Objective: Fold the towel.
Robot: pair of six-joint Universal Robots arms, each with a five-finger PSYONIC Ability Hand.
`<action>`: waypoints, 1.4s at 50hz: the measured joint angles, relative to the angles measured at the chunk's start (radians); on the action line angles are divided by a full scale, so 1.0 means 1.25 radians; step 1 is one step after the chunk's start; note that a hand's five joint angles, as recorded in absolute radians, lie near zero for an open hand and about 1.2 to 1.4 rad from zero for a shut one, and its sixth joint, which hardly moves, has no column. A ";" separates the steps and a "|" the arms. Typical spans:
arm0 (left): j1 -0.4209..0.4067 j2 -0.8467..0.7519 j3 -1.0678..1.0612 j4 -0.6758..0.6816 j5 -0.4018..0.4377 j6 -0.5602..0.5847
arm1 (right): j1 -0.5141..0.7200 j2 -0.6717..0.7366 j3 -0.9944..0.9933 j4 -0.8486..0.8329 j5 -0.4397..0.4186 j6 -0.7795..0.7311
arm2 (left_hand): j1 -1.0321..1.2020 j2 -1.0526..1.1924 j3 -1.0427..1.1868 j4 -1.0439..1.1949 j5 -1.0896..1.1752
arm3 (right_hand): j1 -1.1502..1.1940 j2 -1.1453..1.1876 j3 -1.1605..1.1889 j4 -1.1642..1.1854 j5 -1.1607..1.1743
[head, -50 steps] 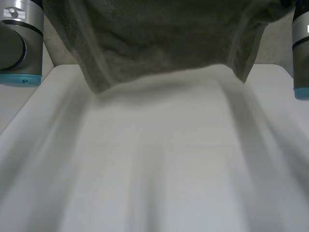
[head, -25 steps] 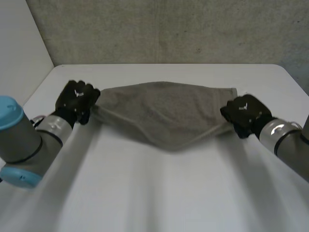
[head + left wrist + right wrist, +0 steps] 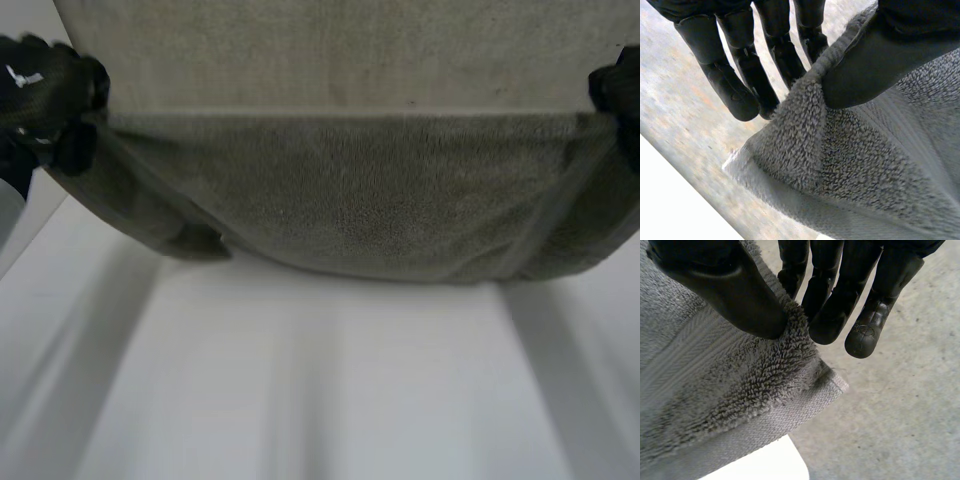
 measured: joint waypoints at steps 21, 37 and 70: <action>-0.075 -0.452 0.390 -0.250 -0.024 0.108 | 0.108 0.385 -0.288 0.172 0.123 -0.161 | 0.000 0.000 0.000 0.000 0.000 | 0.000 0.000 0.000 0.000 -0.001; -0.092 -0.492 0.685 0.040 -0.129 0.001 | 0.169 0.380 -0.407 -0.336 0.251 -0.061 | 0.000 0.001 0.001 0.000 0.000 | 0.001 0.000 0.001 0.004 -0.001; -0.039 -0.430 0.003 0.123 0.061 0.174 | 0.094 0.328 0.169 -0.169 -0.011 -0.229 | 0.000 0.001 0.002 0.000 0.010 | 0.001 0.000 0.003 0.004 0.002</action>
